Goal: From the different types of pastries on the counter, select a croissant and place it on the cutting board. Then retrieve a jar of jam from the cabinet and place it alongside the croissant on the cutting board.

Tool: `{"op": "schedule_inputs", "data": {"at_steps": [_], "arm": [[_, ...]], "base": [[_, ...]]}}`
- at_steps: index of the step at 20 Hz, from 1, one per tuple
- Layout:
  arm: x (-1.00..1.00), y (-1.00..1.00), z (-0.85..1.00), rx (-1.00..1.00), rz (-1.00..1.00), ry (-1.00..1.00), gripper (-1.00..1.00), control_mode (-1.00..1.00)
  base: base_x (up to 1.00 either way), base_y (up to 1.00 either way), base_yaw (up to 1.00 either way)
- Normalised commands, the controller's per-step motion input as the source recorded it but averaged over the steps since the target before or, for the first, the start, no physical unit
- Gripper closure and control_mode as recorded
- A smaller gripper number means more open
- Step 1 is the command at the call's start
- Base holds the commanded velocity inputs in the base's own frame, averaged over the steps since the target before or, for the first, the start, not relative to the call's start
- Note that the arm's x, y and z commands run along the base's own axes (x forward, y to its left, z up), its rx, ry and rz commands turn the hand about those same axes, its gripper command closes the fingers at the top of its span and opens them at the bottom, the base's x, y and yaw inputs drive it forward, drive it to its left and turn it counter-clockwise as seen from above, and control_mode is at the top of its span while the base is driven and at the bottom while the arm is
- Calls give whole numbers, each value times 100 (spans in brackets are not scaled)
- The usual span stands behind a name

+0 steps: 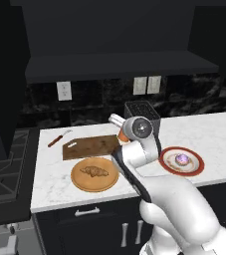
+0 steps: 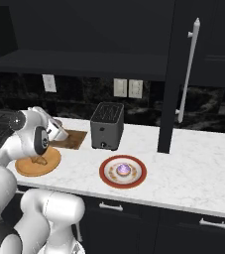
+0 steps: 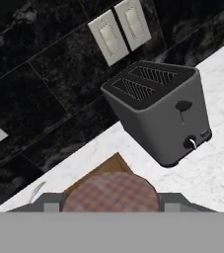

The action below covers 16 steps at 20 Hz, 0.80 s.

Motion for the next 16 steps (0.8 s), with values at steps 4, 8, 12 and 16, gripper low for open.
{"op": "schedule_inputs", "data": {"at_steps": [4,8,12,16], "arm": [[85,-32,-3,0,11,-4,100,-100],[-10,37,-15,-2,5,0,100,-100],[-10,33,-92,-28,0,11,100,-100],[6,3,-24,-1,1,2,100,-100]], "base": [[0,0,0],[0,0,0],[0,0,0],[0,0,0]]}}
